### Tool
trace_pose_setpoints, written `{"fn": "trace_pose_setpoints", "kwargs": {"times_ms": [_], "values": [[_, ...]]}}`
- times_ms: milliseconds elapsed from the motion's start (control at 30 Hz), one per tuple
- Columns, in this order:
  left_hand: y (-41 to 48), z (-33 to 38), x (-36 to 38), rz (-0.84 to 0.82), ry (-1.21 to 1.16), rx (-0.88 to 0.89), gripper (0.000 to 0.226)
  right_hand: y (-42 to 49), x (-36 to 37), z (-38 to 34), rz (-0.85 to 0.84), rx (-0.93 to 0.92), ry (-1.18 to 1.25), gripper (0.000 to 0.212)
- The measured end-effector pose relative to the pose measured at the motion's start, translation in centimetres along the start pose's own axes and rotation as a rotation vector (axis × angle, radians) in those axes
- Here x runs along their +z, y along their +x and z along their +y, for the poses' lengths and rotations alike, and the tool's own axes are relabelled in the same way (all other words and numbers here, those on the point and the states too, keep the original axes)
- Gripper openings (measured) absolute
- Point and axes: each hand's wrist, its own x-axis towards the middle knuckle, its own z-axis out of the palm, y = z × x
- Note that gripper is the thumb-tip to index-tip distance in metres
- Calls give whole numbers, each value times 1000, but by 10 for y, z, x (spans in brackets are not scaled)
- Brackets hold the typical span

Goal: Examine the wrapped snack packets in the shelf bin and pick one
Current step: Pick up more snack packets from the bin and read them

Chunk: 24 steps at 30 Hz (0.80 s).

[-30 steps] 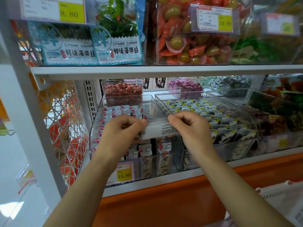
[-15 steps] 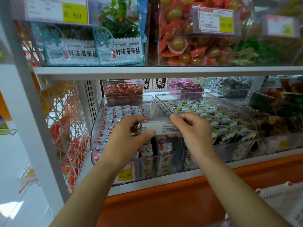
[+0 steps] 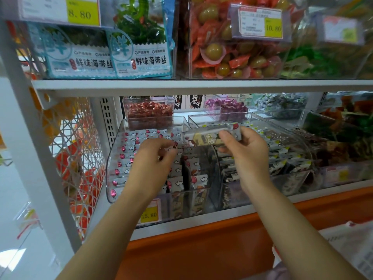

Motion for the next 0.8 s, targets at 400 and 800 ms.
{"fn": "trace_pose_setpoints", "kwargs": {"times_ms": [400,800], "values": [[16,-7,29,-442,533,97,28,7,5,1,27,-35,-210,4],[18,-10,14,-578,275,28,41,20,10,-7,-278,-293,-611,40]]}}
